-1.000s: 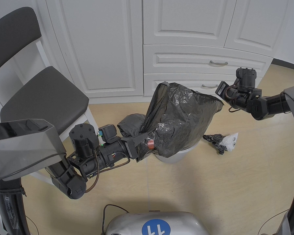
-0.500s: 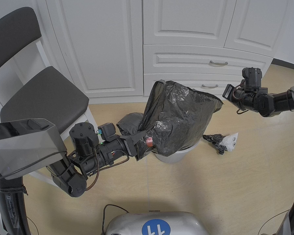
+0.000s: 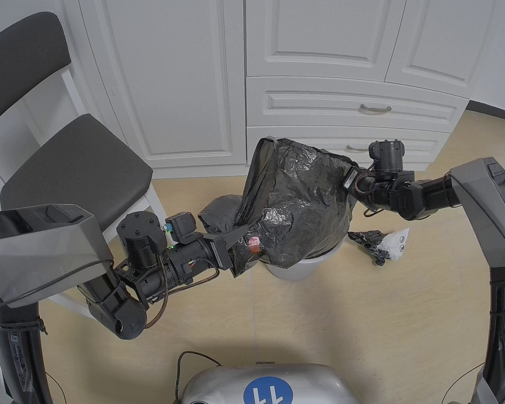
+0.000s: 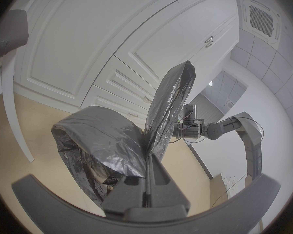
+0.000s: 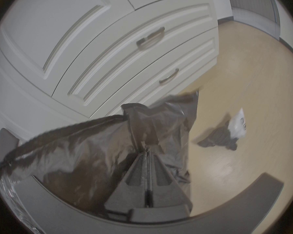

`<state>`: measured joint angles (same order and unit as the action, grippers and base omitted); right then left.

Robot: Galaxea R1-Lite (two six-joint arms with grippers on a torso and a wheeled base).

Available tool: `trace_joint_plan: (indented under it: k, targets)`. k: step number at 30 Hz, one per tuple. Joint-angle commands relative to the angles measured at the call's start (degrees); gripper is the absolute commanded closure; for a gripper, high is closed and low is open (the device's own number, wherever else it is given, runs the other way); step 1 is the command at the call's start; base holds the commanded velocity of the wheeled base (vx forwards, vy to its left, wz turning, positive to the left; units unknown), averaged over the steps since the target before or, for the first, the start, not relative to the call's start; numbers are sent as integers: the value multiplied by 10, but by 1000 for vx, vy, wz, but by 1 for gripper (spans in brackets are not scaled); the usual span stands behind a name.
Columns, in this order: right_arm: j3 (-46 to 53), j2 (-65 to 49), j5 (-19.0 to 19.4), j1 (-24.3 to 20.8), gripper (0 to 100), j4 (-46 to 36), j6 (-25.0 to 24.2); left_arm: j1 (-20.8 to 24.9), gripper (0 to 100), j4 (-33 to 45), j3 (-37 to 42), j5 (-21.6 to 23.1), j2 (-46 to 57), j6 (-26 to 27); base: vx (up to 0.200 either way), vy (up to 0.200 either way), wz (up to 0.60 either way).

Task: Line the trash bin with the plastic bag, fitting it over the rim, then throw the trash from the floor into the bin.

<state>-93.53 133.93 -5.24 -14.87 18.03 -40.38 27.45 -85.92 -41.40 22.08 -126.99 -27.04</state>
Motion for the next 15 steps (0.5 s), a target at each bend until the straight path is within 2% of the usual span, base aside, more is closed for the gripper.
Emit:
trace_joint_plan:
  k: [1, 10, 15]
  targets:
    - [-17, 39, 0, -38, 100, 5, -23, -4, 100, -1, 7, 0, 4, 1, 0, 0, 0]
    - [-17, 85, -1, -99, 100, 24, -39, -8, 100, -17, 63, 0, 32, 7, 0, 0, 0]
    - [-14, 97, -1, -116, 100, 22, -40, -13, 100, -16, 67, 0, 49, 6, 0, 0, 0]
